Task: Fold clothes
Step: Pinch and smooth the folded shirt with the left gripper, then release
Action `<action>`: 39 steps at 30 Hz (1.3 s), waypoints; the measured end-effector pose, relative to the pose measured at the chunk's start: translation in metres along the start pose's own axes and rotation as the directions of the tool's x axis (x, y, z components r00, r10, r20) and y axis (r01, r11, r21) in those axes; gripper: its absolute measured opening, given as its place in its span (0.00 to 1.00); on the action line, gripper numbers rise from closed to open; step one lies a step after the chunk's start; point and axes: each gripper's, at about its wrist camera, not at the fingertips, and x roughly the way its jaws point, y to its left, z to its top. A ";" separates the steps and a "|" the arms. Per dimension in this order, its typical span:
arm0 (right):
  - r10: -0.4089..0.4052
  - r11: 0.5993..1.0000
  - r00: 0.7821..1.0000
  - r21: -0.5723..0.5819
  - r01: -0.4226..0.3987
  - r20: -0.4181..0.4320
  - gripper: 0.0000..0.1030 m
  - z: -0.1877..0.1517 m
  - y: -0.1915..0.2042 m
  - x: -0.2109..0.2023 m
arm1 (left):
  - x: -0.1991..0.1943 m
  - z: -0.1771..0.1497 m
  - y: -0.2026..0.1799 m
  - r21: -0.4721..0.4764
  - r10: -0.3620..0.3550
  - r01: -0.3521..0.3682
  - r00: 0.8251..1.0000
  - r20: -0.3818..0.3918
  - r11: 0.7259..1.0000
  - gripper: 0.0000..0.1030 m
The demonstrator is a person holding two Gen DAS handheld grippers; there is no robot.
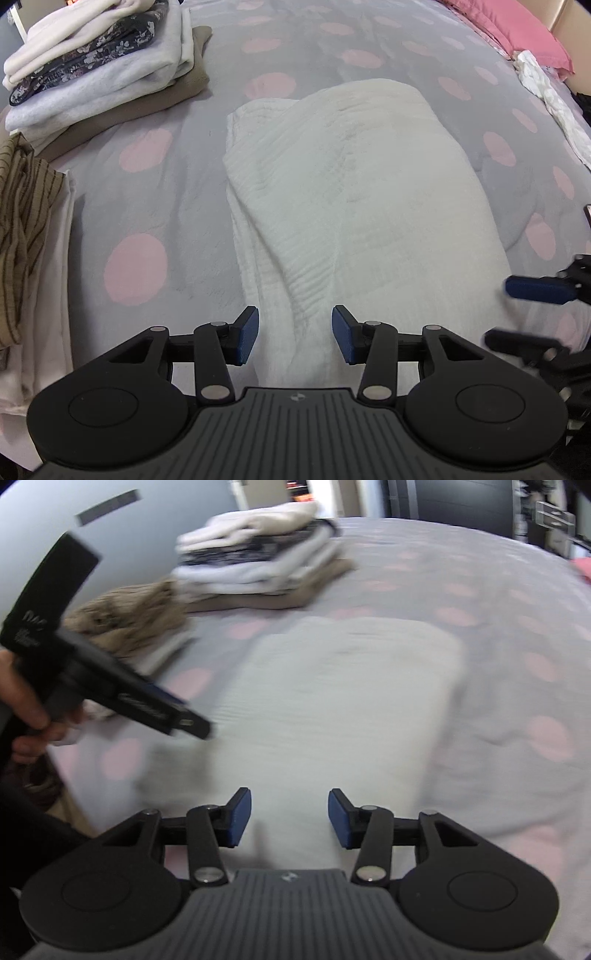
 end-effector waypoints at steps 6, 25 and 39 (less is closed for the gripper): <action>-0.060 0.995 0.998 0.075 0.062 -0.022 0.48 -0.007 -0.029 0.014 | 0.021 0.007 0.004 0.002 0.038 -0.038 0.999 -0.017 0.999 0.17; -0.065 0.998 0.996 0.007 0.065 -0.053 0.52 -0.013 -0.026 0.010 | 0.015 0.001 0.032 -0.037 0.058 -0.057 0.998 0.027 0.998 0.45; -0.065 0.991 0.994 0.107 0.075 -0.093 0.74 0.056 -0.096 0.027 | 0.043 0.046 0.076 -0.207 -0.151 0.188 0.972 0.181 0.960 0.59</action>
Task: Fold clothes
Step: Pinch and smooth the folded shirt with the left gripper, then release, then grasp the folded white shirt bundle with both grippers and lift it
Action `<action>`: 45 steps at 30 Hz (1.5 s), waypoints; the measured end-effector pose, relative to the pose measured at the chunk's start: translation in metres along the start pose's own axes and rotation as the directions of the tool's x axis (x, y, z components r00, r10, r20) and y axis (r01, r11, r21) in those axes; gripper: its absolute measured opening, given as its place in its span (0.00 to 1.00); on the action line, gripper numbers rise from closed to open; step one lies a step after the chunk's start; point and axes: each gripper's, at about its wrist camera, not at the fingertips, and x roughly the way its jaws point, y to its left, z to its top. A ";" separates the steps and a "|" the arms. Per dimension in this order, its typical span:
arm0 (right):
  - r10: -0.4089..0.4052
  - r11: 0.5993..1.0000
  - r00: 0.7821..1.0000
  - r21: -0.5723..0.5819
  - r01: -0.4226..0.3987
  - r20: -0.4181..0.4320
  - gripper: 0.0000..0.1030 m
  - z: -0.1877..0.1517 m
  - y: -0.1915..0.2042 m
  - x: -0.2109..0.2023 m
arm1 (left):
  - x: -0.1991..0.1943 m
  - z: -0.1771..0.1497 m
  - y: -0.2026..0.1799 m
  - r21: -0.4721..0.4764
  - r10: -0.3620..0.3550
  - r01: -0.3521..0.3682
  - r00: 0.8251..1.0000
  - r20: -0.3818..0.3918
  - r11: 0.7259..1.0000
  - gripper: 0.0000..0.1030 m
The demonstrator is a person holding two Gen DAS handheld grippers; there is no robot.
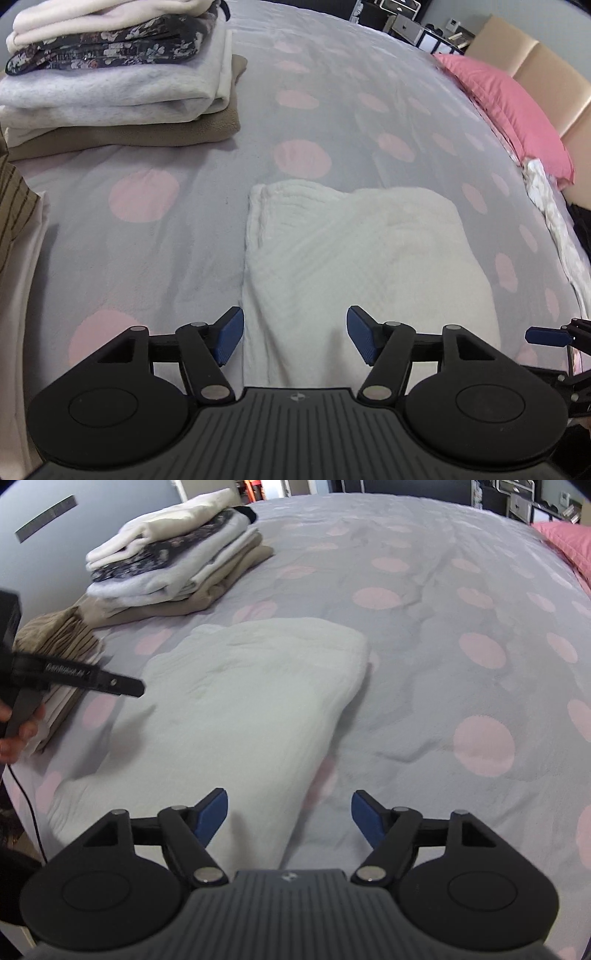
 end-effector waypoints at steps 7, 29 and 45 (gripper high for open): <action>0.115 0.952 0.992 0.292 -0.096 -0.049 0.75 0.018 -0.049 0.044 | 0.031 0.002 0.017 -0.046 -0.018 0.016 0.999 -0.043 0.999 0.61; 0.169 0.935 0.986 0.316 -0.160 -0.001 0.29 0.033 -0.035 0.080 | 0.052 0.002 -0.027 0.044 -0.133 0.134 0.991 -0.032 0.990 0.17; 0.215 0.946 0.960 0.206 -0.250 0.177 0.21 0.050 -0.007 0.006 | -0.045 -0.012 -0.047 0.102 -0.086 0.067 0.977 0.197 0.992 0.14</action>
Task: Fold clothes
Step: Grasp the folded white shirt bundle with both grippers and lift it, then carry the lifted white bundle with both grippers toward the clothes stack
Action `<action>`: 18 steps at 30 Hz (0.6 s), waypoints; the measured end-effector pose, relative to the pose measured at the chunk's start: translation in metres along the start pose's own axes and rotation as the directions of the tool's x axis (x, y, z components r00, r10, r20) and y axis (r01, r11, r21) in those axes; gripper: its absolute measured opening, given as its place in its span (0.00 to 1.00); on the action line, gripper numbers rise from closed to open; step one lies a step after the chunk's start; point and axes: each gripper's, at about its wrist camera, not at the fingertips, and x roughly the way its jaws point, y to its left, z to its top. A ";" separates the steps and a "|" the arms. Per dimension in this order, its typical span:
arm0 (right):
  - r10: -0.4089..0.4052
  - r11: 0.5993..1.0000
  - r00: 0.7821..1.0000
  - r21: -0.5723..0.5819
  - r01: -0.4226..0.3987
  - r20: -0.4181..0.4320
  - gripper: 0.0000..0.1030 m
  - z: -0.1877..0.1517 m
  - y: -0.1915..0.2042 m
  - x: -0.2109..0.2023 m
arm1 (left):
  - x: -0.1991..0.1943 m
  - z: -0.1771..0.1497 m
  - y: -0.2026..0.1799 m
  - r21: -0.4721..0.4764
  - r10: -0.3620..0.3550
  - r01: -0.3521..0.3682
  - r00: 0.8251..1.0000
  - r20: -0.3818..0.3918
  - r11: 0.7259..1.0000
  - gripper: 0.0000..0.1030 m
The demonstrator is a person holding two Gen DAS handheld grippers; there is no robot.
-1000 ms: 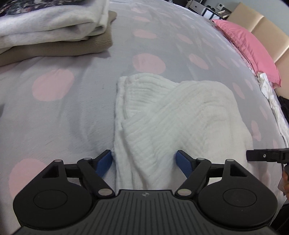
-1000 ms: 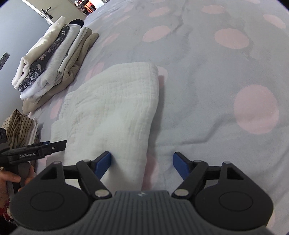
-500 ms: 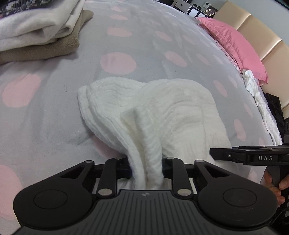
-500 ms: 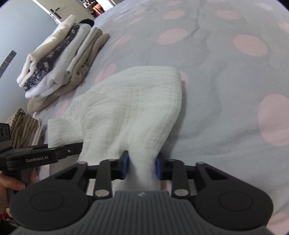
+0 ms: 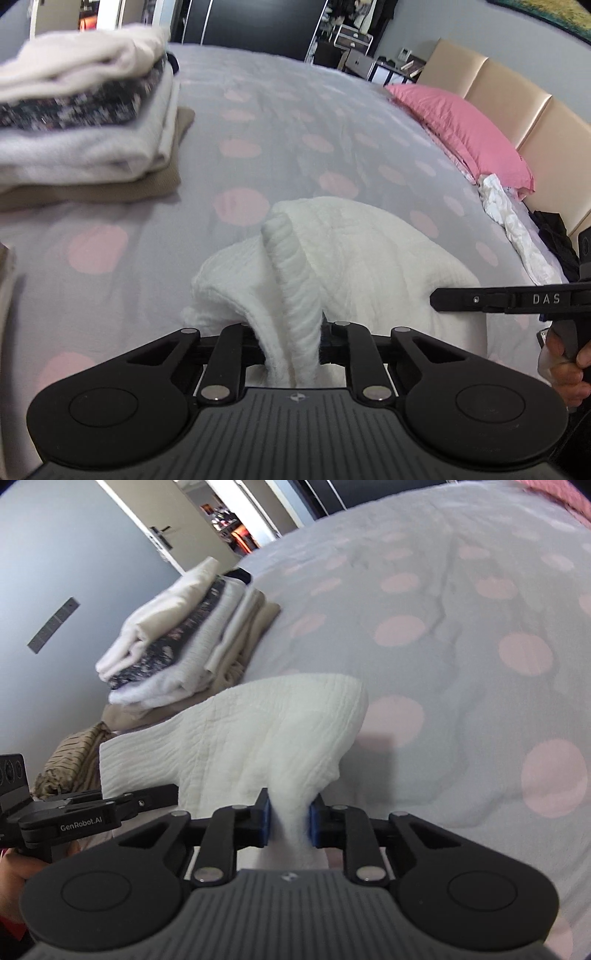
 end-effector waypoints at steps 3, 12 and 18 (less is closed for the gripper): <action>0.035 0.999 0.999 -0.031 -0.035 0.022 0.21 0.011 0.018 -0.011 | -0.030 0.003 -0.003 -0.001 0.017 -0.017 0.998 0.063 1.000 0.14; 0.169 0.959 0.985 -0.238 -0.156 0.036 0.21 0.076 0.100 -0.025 | -0.122 0.017 0.001 0.031 0.103 -0.113 0.969 0.227 0.993 0.13; 0.248 0.892 0.969 -0.385 -0.237 -0.021 0.21 0.129 0.176 -0.010 | -0.185 0.036 0.017 0.035 0.175 -0.197 0.930 0.324 0.980 0.13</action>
